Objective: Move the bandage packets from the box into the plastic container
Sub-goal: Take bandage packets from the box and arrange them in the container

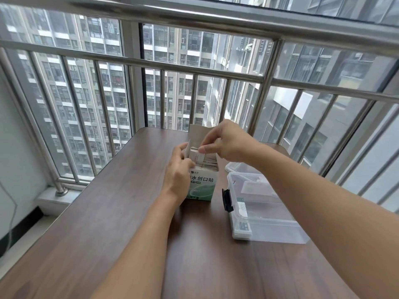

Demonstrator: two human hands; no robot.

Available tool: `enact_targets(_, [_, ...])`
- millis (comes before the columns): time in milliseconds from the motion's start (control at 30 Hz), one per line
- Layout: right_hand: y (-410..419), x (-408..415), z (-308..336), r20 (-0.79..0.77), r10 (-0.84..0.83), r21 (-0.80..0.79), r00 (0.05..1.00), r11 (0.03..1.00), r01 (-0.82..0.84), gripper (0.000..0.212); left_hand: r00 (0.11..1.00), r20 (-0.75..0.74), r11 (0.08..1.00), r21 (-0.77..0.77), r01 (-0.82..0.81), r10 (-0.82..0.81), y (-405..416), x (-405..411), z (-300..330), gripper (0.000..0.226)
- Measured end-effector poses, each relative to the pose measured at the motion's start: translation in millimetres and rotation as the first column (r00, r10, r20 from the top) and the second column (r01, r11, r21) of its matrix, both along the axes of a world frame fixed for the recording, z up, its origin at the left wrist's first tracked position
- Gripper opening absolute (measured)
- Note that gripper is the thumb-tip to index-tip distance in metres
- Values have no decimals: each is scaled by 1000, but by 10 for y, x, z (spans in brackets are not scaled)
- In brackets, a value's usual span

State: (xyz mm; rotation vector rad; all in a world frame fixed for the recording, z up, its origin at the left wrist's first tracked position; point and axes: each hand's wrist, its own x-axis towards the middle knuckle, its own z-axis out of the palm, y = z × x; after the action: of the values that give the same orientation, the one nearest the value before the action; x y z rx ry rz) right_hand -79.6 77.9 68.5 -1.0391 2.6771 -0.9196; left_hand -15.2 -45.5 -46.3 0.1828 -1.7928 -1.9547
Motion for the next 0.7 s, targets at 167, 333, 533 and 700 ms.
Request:
enact_targets(167, [20, 17, 18, 113, -12, 20, 994, 1000, 10, 9, 1000, 22, 1000, 4, -2, 2, -7, -2, -3, 60])
enact_targets(333, [-17, -6, 76, 122, -23, 145, 992, 989, 6, 11, 1000, 7, 1000, -24, 4, -4, 16, 26, 23, 56])
enact_targets(533, [-193, 38, 91, -49, 44, 292, 998, 956, -28, 12, 1000, 14, 999, -52, 1, 0, 14, 47, 41, 41])
enact_targets(700, [-277, 21, 88, -128, 67, 336, 989, 942, -20, 20, 996, 25, 993, -89, -83, 86, 40, 67, 59, 20])
